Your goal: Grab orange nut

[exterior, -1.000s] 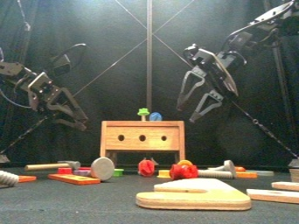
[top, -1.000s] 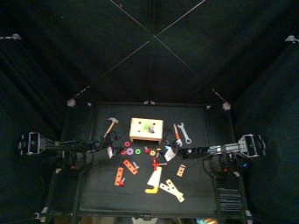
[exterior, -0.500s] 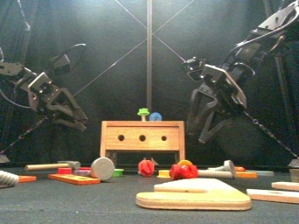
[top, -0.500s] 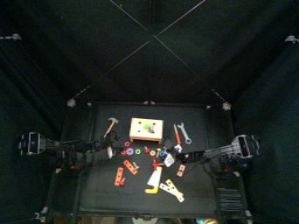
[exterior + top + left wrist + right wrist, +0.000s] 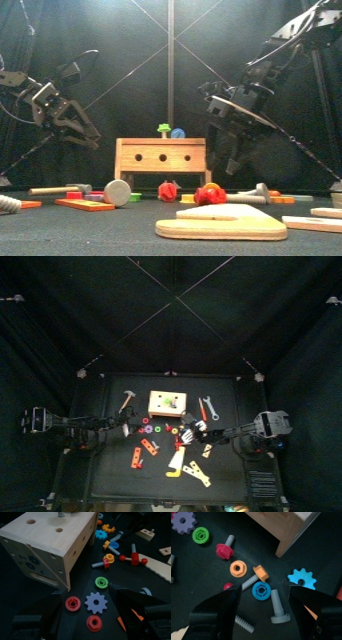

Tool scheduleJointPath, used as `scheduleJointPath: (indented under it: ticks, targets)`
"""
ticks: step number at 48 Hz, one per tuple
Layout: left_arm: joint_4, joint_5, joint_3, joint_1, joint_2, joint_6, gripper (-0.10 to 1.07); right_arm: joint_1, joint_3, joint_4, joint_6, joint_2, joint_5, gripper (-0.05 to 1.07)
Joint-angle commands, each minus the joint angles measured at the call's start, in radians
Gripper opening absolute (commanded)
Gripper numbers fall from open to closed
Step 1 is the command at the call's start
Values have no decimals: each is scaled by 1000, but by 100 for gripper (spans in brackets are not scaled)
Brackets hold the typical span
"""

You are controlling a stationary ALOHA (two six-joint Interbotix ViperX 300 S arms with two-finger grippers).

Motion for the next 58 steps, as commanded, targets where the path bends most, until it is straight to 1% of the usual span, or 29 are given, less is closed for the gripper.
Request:
scheduleJointPath:
  ticks: [1, 14, 23, 38, 46, 54, 58]
  targets:
    - [3, -3, -9, -2, -2, 2, 98, -20, -34, 3, 2, 2, 3, 95]
    - [5, -3, 6, -2, -3, 2, 98, -54, -64, 9, 2, 61, 3, 95]
    - [5, -3, 11, -2, -3, 2, 98, -55, -77, 48, -2, 101, -2, 95]
    - [5, -3, 11, 5, -2, 3, 98, -55, -78, 72, -3, 117, -2, 93]
    - [5, -3, 11, 5, -2, 2, 98, -55, -78, 72, -3, 117, -3, 84]
    - [3, -5, 11, 5, -2, 3, 98, -54, -80, 72, -3, 117, -2, 68]
    - [3, -3, 11, 5, -3, 2, 98, -51, -80, 72, -3, 103, -2, 61]
